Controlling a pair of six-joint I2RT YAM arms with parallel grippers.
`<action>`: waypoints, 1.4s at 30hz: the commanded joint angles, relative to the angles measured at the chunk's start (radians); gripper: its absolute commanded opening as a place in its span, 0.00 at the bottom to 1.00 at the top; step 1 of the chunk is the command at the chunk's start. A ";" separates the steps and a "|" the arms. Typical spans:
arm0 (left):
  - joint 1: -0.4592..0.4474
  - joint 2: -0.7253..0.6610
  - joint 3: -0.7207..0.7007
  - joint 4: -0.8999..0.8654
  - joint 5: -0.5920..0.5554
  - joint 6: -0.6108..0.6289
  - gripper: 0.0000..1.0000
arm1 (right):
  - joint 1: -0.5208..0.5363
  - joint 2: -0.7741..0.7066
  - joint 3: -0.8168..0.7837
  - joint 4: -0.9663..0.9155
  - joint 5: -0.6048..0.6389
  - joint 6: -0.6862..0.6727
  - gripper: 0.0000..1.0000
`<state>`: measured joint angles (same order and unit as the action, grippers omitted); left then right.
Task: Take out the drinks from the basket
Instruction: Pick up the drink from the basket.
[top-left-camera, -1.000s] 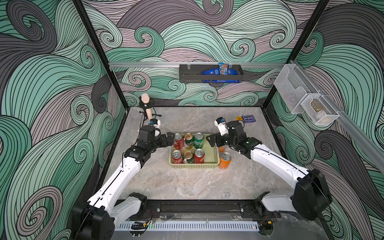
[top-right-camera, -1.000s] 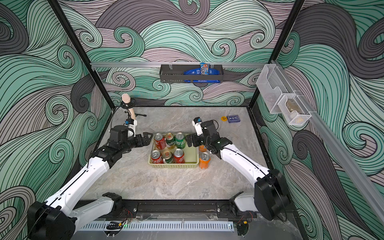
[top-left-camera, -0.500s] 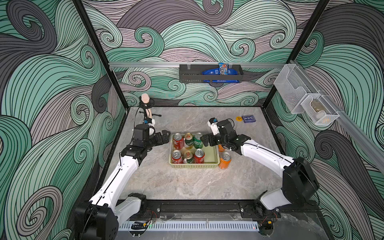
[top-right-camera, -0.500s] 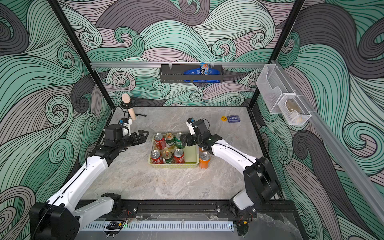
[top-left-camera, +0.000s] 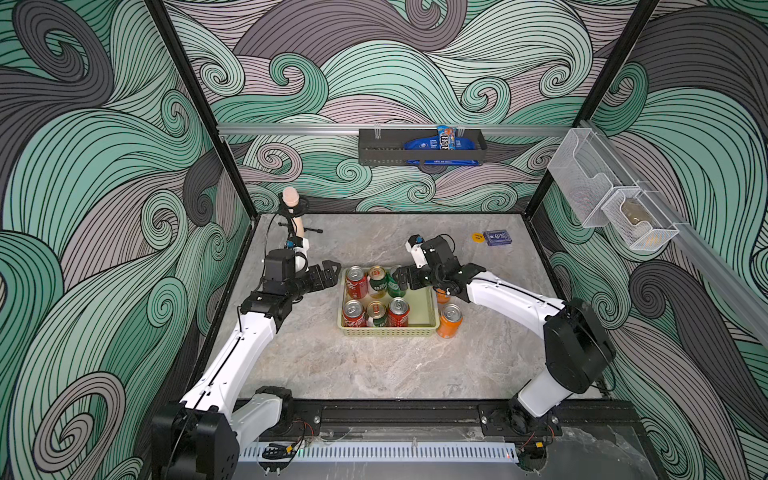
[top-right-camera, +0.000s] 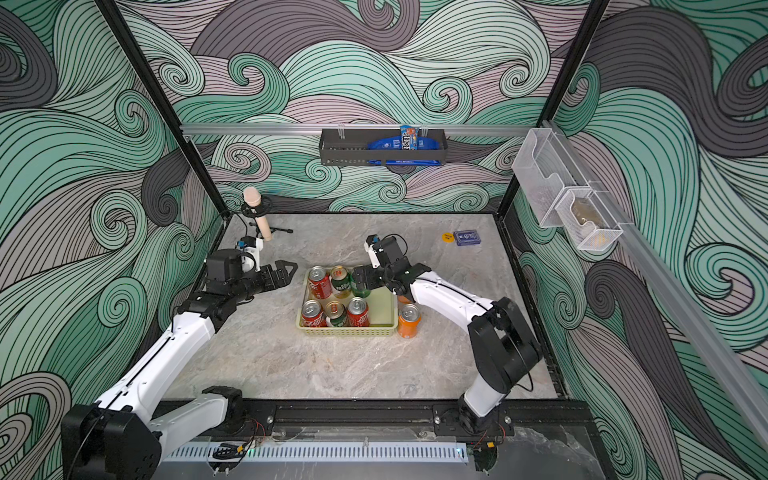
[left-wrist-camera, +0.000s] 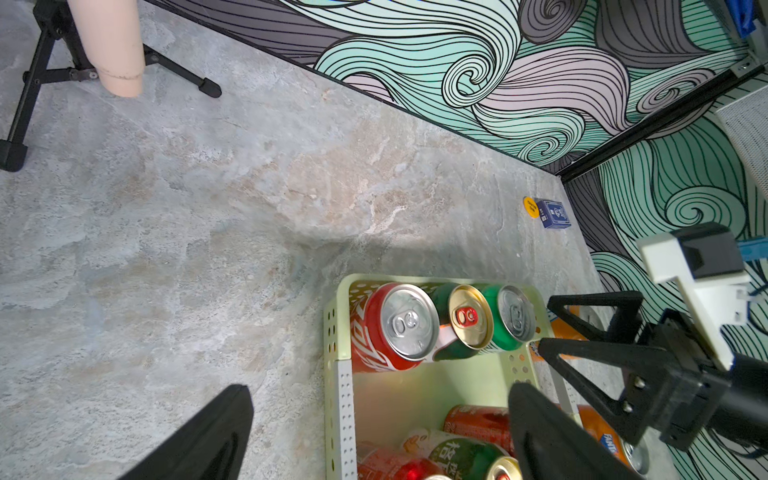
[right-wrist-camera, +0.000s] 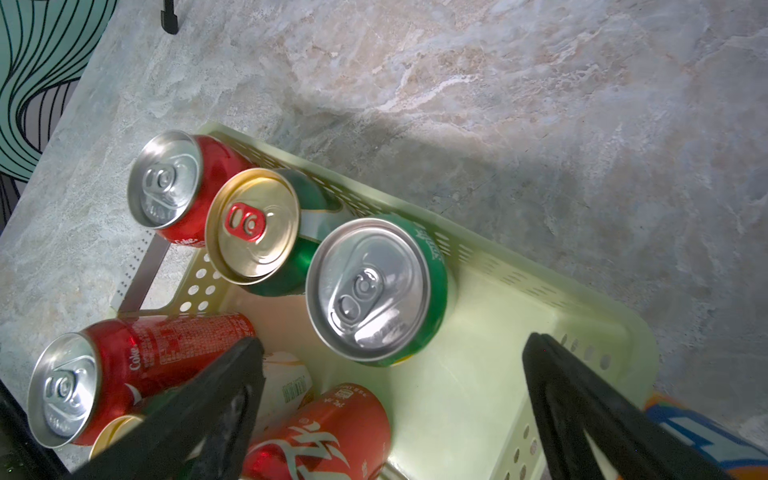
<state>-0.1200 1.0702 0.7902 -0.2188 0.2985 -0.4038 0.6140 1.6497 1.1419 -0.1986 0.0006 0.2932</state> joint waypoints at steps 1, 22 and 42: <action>0.012 -0.004 -0.006 0.018 0.033 0.003 0.99 | 0.019 0.028 0.036 0.002 0.020 -0.018 0.96; 0.032 -0.016 -0.015 0.028 0.062 0.005 0.99 | 0.043 0.156 0.096 -0.018 0.094 -0.046 0.96; 0.047 -0.013 -0.021 0.045 0.108 0.004 0.99 | 0.055 0.245 0.156 -0.008 0.171 -0.037 0.96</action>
<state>-0.0807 1.0698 0.7681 -0.1932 0.3862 -0.4038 0.6628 1.8702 1.2625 -0.2394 0.1417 0.2497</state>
